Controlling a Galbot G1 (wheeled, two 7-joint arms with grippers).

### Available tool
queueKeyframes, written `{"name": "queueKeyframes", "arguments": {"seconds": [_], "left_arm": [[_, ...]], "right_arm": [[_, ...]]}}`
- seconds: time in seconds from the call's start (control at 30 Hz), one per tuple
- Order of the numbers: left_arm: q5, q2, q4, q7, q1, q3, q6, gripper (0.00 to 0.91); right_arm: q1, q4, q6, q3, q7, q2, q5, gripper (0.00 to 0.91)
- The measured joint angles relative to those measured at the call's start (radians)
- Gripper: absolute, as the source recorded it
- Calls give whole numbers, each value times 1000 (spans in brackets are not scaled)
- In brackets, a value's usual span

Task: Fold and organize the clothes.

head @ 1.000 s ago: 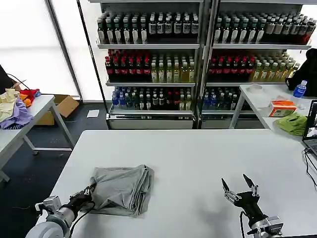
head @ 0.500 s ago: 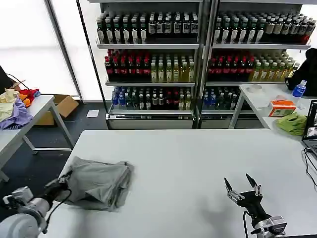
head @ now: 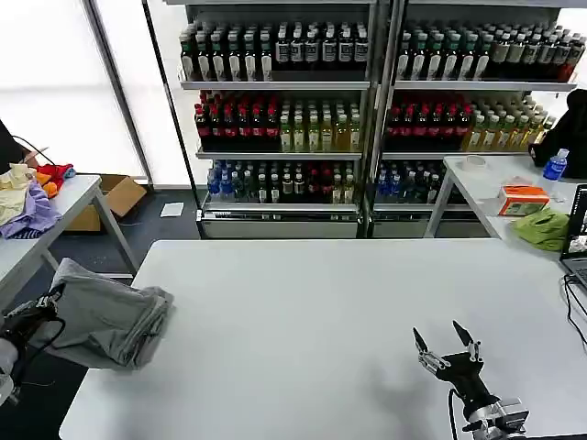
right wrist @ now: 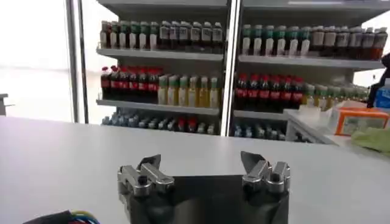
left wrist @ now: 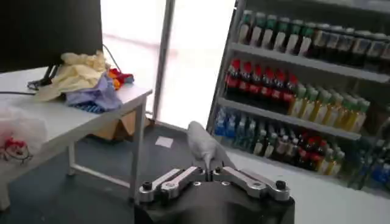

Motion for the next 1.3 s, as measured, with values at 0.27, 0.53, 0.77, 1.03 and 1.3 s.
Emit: {"name": "queueKeyframes", "arguments": {"seconds": [0.27, 0.53, 0.77, 1.03, 1.3], "left_arm": [[-75, -39, -138, -81, -7, 39, -26, 20], [-118, -124, -272, -249, -93, 300, -62, 10], [-163, -243, -255, -394, -238, 634, -84, 312], [-233, -350, -142, -492, -366, 891, -110, 907], [-300, -346, -128, -478, -419, 931, -134, 907]], "right_arm": [[-19, -9, 14, 16, 2, 7, 11, 907], [-61, 26, 14, 46, 1, 25, 17, 907], [-111, 74, 2, 62, 4, 47, 19, 907], [-121, 133, -53, 41, 29, 54, 30, 907], [-56, 166, -161, -52, 110, 29, 138, 907]]}}
